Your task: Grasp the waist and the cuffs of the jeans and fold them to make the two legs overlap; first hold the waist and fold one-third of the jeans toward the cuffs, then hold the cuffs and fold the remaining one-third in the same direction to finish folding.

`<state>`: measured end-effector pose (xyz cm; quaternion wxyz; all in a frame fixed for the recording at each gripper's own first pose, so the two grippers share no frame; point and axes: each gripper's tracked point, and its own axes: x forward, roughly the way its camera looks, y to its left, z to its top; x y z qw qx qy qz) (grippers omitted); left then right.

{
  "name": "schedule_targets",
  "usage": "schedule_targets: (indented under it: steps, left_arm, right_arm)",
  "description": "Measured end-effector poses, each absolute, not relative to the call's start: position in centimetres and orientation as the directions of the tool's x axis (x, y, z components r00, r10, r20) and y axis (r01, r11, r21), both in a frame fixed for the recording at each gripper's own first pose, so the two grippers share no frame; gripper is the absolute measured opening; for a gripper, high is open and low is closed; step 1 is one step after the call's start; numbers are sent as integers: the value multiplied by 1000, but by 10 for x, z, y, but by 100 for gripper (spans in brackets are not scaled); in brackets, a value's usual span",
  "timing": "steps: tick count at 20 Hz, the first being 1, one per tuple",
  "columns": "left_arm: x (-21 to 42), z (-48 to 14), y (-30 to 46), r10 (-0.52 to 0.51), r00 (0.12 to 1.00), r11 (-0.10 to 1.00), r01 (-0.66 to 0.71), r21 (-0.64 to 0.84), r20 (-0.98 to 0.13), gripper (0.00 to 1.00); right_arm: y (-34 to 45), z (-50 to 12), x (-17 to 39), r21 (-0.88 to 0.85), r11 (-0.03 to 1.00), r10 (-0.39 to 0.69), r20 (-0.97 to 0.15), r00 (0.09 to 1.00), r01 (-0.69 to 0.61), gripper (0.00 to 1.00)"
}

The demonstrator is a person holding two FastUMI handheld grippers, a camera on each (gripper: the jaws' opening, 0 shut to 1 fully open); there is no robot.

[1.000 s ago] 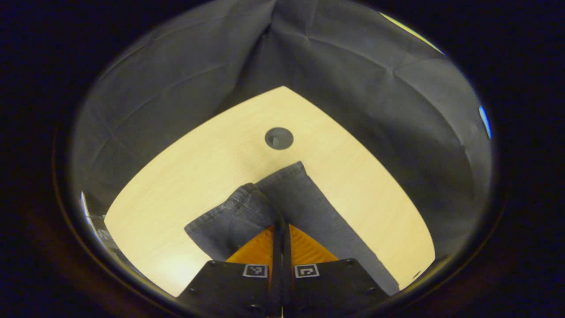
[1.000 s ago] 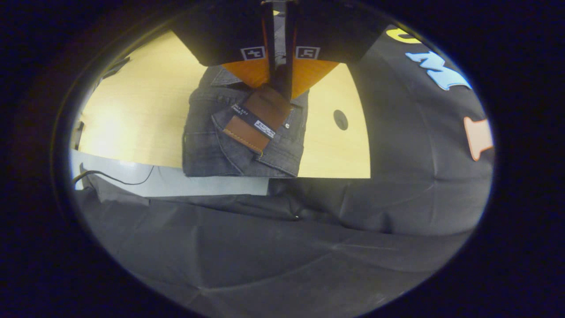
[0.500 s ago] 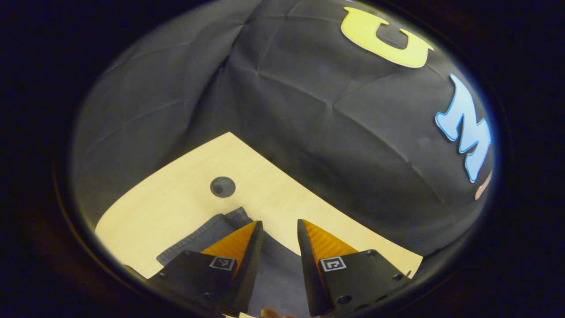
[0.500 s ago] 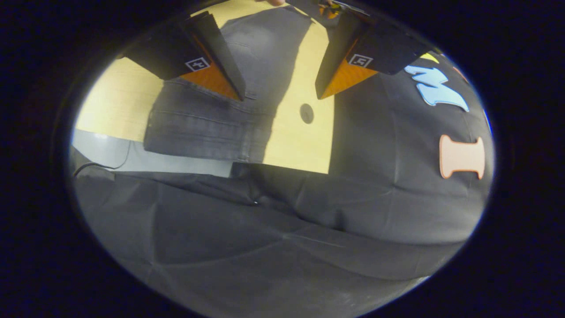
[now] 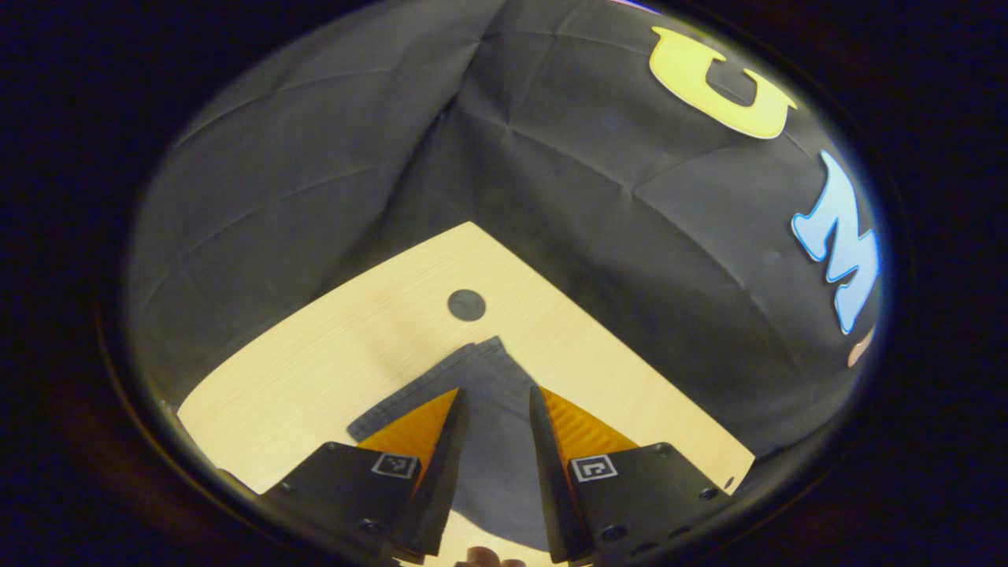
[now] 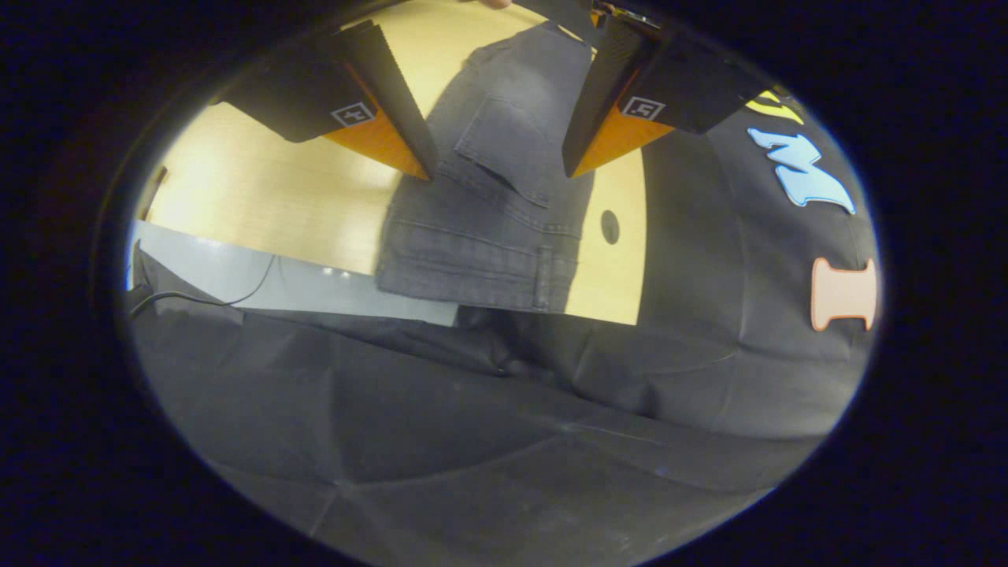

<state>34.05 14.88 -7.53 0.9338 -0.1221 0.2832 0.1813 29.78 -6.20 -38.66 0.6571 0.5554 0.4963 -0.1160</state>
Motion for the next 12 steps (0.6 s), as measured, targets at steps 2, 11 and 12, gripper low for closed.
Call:
schedule_targets:
  steps: [2, 11, 12]
  left_arm:
    - [304, -85, 157, 288, 758, 902, -420, -100, -585, 56]
    - [148, -160, 176, 309, 670, 857, -504, -107, -675, 56]
    - [138, -167, 172, 305, 666, 849, -514, -123, -681, 56]
  right_arm:
    - [-62, -403, 300, 581, 378, 378, -807, 453, 721, 96]
    - [-63, -431, 290, 417, 484, 313, -903, 293, 769, 74]
    - [-59, -434, 285, 424, 507, 319, -901, 293, 751, 68]
